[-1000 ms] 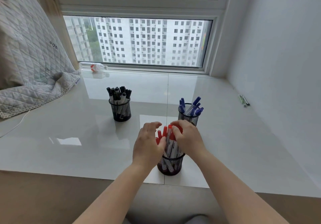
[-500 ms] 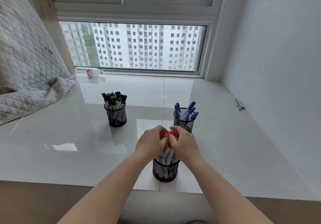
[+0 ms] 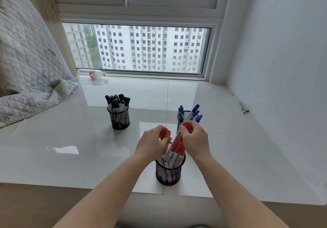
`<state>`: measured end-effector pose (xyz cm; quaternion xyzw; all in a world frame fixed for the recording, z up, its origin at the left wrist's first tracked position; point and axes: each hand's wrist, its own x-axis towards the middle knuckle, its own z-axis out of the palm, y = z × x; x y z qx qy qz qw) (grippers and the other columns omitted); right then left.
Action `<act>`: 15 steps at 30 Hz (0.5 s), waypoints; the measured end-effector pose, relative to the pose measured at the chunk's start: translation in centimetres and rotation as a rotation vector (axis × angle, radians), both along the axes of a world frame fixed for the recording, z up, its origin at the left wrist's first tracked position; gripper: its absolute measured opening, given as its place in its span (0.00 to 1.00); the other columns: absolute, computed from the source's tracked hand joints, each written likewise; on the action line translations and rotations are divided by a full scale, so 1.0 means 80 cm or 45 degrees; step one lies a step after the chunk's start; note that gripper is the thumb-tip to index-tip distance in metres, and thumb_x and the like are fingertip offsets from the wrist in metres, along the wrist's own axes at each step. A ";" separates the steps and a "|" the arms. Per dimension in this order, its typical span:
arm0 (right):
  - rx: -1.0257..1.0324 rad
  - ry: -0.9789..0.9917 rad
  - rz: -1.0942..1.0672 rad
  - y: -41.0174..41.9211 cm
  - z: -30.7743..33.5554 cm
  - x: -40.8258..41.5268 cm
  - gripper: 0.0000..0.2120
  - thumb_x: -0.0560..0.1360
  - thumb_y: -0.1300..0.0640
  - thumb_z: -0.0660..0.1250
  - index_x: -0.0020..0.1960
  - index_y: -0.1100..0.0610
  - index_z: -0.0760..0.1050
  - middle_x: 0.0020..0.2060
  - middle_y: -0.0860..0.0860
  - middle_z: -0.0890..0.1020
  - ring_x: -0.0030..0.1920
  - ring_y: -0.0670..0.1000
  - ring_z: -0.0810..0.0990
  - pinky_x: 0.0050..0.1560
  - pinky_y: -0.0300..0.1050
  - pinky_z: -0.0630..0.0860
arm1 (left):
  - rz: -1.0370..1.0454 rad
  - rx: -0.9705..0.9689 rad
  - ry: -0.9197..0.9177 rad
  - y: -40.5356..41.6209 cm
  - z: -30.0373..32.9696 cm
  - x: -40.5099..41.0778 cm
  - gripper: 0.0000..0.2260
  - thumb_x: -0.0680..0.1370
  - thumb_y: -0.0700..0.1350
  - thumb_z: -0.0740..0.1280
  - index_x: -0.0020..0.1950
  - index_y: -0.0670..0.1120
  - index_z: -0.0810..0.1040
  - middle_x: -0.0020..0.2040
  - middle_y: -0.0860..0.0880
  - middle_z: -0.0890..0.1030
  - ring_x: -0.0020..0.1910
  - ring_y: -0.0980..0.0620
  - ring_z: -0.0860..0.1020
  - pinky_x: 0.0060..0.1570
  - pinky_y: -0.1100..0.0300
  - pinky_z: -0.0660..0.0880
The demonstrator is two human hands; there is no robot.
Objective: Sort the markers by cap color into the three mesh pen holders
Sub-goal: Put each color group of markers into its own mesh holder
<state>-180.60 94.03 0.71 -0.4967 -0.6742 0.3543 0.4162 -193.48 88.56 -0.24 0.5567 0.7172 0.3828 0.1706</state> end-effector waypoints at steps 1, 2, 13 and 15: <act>0.027 0.060 0.000 0.001 0.005 0.002 0.03 0.76 0.56 0.63 0.49 0.52 0.74 0.40 0.44 0.79 0.44 0.48 0.78 0.47 0.41 0.73 | -0.002 0.036 -0.022 -0.002 0.003 -0.001 0.04 0.75 0.46 0.68 0.48 0.52 0.76 0.43 0.57 0.80 0.48 0.56 0.79 0.51 0.60 0.74; 0.061 0.108 0.007 0.001 0.010 0.004 0.02 0.76 0.56 0.63 0.47 0.50 0.73 0.39 0.42 0.78 0.43 0.46 0.77 0.46 0.40 0.73 | -0.007 0.071 -0.047 -0.004 0.006 -0.002 0.04 0.75 0.46 0.68 0.47 0.53 0.75 0.42 0.58 0.80 0.47 0.57 0.79 0.51 0.61 0.74; 0.239 0.527 -0.087 0.004 0.053 0.018 0.03 0.76 0.56 0.65 0.49 0.55 0.76 0.40 0.45 0.80 0.43 0.42 0.79 0.44 0.32 0.74 | 0.061 0.505 -0.372 -0.038 0.028 -0.015 0.10 0.73 0.44 0.71 0.41 0.59 0.75 0.45 0.59 0.79 0.47 0.62 0.76 0.44 0.67 0.70; 0.142 0.631 -0.136 0.006 0.055 0.020 0.03 0.75 0.55 0.67 0.48 0.53 0.77 0.43 0.51 0.81 0.45 0.50 0.78 0.48 0.42 0.76 | 0.127 0.522 -0.449 -0.042 0.028 -0.020 0.09 0.72 0.44 0.71 0.40 0.59 0.76 0.45 0.56 0.75 0.44 0.61 0.73 0.41 0.73 0.69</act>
